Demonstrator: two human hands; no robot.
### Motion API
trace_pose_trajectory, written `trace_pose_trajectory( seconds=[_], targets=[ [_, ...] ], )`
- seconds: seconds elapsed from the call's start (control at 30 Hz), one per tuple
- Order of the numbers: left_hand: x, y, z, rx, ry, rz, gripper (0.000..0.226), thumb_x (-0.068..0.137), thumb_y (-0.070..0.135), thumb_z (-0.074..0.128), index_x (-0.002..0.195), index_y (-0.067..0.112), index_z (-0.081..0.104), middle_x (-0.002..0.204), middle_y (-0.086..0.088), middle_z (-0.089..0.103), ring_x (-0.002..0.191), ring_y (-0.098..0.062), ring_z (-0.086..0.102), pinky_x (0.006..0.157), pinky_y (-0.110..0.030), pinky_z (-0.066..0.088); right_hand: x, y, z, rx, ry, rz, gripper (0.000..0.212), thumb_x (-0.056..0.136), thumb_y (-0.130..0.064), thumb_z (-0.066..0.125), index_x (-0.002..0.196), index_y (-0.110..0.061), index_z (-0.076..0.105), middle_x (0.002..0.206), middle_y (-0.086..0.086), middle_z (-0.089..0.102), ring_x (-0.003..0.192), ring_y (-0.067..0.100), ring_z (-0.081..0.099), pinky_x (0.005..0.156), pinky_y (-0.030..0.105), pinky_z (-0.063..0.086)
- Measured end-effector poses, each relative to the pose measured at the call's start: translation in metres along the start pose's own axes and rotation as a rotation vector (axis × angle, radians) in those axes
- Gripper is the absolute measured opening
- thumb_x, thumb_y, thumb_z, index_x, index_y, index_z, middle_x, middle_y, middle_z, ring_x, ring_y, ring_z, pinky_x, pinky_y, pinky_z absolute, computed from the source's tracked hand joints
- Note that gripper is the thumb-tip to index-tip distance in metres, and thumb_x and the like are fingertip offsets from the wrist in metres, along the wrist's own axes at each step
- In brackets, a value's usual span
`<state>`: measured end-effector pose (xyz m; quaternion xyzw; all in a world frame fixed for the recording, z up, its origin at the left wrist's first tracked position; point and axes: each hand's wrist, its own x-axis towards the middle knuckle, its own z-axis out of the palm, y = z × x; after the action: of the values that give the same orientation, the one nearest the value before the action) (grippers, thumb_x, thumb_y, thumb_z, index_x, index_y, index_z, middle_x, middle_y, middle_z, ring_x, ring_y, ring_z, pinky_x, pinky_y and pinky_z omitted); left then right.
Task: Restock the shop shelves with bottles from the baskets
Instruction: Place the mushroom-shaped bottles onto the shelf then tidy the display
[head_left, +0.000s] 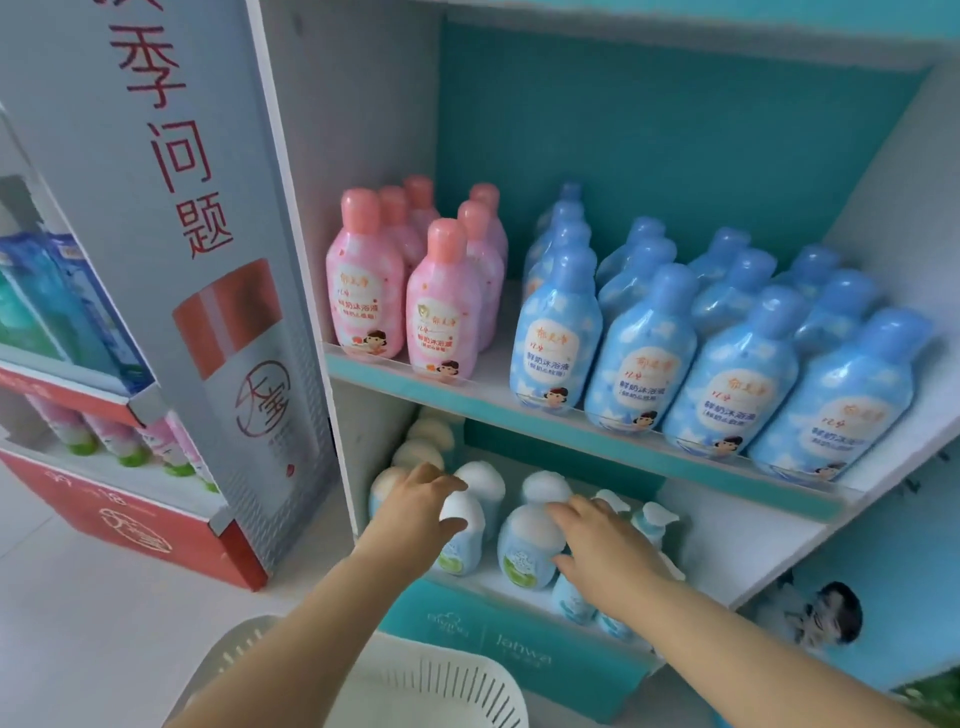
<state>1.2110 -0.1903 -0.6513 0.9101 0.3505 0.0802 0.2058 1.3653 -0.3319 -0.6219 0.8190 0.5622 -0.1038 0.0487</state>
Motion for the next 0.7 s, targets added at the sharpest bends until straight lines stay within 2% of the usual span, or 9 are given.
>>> trace_pose_trajectory(
  seconds=[0.1, 0.23, 0.33, 0.47, 0.6, 0.7],
  targets=[
    [0.011, -0.002, 0.015, 0.027, -0.063, 0.032, 0.053, 0.090, 0.026, 0.059, 0.139, 0.027, 0.040, 0.142, 0.001, 0.037, 0.127, -0.020, 0.036, 0.107, -0.027, 0.028, 0.012, 0.000, 0.008, -0.028, -0.005, -0.006, 0.053, 0.095, -0.023, 0.048, 0.144, -0.020, 0.028, 0.140, 0.004, 0.037, 0.125, 0.026, 0.039, 0.095, 0.035, 0.039],
    [0.024, -0.009, 0.028, 0.070, -0.071, 0.060, 0.054, 0.090, 0.023, 0.058, 0.140, 0.030, 0.038, 0.146, 0.003, 0.033, 0.131, -0.019, 0.032, 0.110, -0.028, 0.026, 0.028, 0.000, 0.012, -0.108, -0.015, -0.011, 0.057, 0.096, -0.016, 0.046, 0.147, -0.020, 0.021, 0.141, 0.007, 0.033, 0.126, 0.028, 0.038, 0.097, 0.038, 0.039],
    [0.030, -0.013, 0.035, 0.143, -0.130, 0.080, 0.057, 0.090, 0.023, 0.059, 0.141, 0.030, 0.036, 0.146, 0.003, 0.032, 0.132, -0.019, 0.031, 0.109, -0.030, 0.030, 0.038, -0.002, 0.017, -0.116, -0.060, -0.020, 0.054, 0.096, -0.017, 0.048, 0.145, -0.018, 0.026, 0.137, 0.009, 0.035, 0.122, 0.030, 0.041, 0.090, 0.039, 0.040],
    [0.038, -0.015, 0.041, 0.213, -0.159, 0.108, 0.055, 0.088, 0.018, 0.060, 0.138, 0.027, 0.040, 0.141, 0.000, 0.033, 0.128, -0.021, 0.036, 0.105, -0.034, 0.036, 0.048, -0.004, 0.024, -0.095, -0.118, -0.014, 0.036, 0.095, -0.015, 0.050, 0.129, -0.011, 0.042, 0.129, 0.010, 0.036, 0.114, 0.032, 0.045, 0.074, 0.038, 0.036],
    [0.048, -0.015, 0.044, 0.197, -0.152, 0.112, 0.047, 0.091, 0.015, 0.056, 0.135, 0.024, 0.045, 0.134, -0.005, 0.037, 0.122, -0.023, 0.044, 0.102, -0.032, 0.038, 0.059, -0.002, 0.029, -0.070, -0.169, -0.011, 0.042, 0.093, -0.010, 0.052, 0.133, -0.011, 0.040, 0.129, 0.011, 0.036, 0.112, 0.033, 0.049, 0.080, 0.039, 0.044],
    [0.050, -0.014, 0.045, 0.191, -0.136, 0.101, 0.044, 0.091, 0.019, 0.056, 0.134, 0.025, 0.047, 0.131, -0.005, 0.039, 0.117, -0.025, 0.045, 0.100, -0.030, 0.037, 0.064, 0.000, 0.035, -0.064, -0.167, -0.013, 0.045, 0.090, -0.003, 0.052, 0.132, -0.011, 0.039, 0.128, 0.012, 0.041, 0.111, 0.032, 0.052, 0.077, 0.038, 0.044]
  ],
)
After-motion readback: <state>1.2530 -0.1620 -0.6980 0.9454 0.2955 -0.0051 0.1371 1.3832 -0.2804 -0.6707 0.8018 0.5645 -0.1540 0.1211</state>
